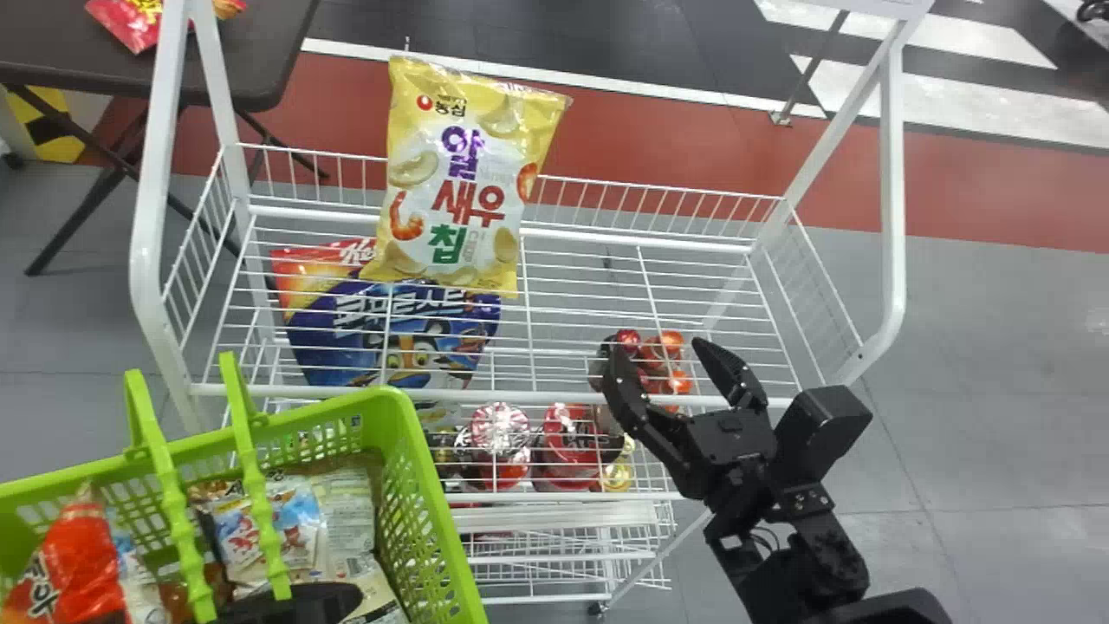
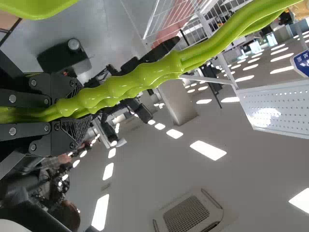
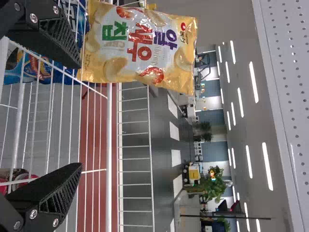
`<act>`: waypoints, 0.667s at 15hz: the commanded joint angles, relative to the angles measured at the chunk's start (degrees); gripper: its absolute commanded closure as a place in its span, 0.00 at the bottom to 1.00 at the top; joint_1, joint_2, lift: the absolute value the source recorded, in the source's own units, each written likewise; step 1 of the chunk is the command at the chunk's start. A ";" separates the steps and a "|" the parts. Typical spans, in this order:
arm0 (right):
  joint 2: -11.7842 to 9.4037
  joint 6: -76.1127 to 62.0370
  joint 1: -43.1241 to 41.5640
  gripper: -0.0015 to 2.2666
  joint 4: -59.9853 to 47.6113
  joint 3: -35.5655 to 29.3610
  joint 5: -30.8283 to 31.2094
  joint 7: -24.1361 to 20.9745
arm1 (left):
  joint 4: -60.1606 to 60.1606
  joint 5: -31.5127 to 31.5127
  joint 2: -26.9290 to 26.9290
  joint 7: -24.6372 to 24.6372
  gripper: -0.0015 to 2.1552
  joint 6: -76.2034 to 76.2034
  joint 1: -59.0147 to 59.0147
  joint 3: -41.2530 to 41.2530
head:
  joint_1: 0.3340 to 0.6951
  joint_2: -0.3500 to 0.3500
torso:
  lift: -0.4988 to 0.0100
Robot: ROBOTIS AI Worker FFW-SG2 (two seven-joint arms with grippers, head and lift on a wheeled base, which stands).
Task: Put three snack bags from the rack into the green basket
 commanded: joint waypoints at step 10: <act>1.94 -0.22 3.23 0.05 -1.84 -1.04 -0.21 0.09 | -0.34 -0.09 -0.15 -0.01 1.00 1.16 0.71 -0.17 | 1.00 0.08 | 0.98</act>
